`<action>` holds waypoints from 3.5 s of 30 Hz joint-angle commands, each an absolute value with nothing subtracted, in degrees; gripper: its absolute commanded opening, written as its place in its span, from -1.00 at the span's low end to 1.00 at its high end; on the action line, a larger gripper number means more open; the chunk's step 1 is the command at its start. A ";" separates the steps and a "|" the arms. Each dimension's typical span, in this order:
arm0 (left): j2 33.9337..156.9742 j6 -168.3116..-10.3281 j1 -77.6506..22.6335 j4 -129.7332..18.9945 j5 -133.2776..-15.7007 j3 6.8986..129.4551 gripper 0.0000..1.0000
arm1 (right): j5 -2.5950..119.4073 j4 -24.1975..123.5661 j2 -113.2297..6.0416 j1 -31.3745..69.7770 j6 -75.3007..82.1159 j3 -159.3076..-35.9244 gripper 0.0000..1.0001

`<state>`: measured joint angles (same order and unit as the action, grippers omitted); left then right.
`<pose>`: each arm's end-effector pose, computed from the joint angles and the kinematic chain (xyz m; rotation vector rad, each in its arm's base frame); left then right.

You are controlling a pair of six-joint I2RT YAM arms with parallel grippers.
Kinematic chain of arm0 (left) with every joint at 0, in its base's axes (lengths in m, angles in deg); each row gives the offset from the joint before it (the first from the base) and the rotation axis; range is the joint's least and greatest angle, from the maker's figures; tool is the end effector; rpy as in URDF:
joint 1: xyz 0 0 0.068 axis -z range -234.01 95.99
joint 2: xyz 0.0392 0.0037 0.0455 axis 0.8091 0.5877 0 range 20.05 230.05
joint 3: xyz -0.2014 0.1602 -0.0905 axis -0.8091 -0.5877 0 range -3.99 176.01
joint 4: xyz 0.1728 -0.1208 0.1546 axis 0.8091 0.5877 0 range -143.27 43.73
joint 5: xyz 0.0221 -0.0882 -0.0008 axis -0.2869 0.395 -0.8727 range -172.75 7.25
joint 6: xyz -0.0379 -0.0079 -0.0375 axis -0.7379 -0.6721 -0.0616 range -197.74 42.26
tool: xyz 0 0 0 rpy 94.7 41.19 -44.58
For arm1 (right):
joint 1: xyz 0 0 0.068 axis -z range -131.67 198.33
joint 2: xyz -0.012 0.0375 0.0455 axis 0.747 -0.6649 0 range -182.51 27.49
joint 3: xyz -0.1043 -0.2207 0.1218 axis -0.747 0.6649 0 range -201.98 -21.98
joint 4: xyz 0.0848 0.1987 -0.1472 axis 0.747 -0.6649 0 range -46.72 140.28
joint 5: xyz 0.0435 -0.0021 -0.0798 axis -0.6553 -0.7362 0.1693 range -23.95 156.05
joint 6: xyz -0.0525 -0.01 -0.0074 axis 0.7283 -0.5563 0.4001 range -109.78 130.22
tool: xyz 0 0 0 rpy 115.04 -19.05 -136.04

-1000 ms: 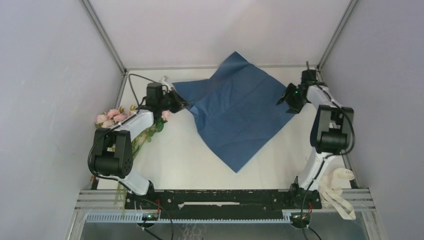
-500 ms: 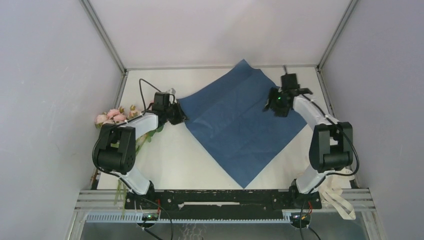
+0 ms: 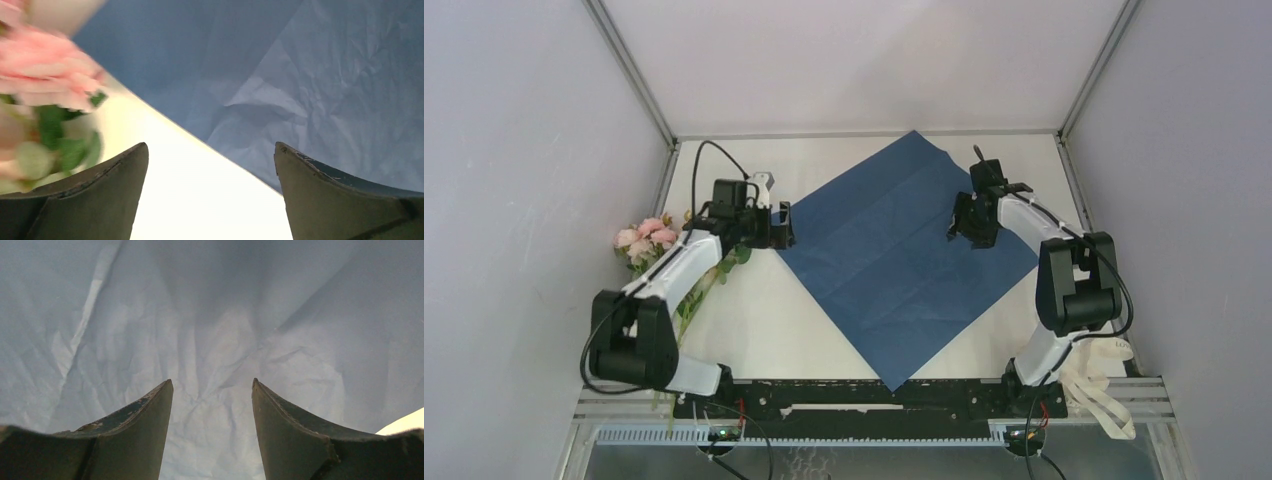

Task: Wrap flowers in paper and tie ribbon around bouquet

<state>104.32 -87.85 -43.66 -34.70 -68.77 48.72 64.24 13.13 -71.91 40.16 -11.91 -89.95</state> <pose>0.2969 -0.0630 0.2158 0.1147 2.4608 -0.4557 0.3398 0.0498 0.1953 0.3300 2.7637 0.1800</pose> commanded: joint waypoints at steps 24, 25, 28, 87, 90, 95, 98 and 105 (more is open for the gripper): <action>98.36 -49.79 -80.13 -19.60 -90.34 44.32 -0.07 | 69.11 11.15 -61.88 25.84 -10.29 -90.44 0.36; 99.22 -50.16 -80.31 -20.35 -90.50 44.49 -0.11 | 69.65 10.95 -61.97 25.75 -10.19 -90.33 0.37; 101.51 -51.06 -80.35 -21.66 -90.52 45.10 -0.15 | 70.39 11.31 -62.03 25.63 -10.15 -89.66 0.36; 81.88 -100.81 -42.60 -32.23 -44.10 65.93 -1.00 | 51.20 74.17 -64.49 -5.29 -17.66 -94.20 0.51; 81.93 -100.85 -42.04 -32.69 -44.60 65.38 -1.00 | 53.00 72.78 -66.23 -5.16 -18.79 -95.30 -0.08; 82.79 -88.74 -42.14 -19.56 -55.62 68.69 -0.04 | 58.70 63.45 -65.28 -2.83 -20.00 -95.47 -1.00; 84.53 -74.80 -43.58 -8.84 -71.06 71.10 0.78 | 63.29 51.60 -64.39 1.15 -19.38 -95.52 -1.00; 86.25 -57.93 -65.41 -8.62 -87.23 58.05 0.96 | 65.26 25.87 -70.87 14.08 -17.23 -95.52 -1.00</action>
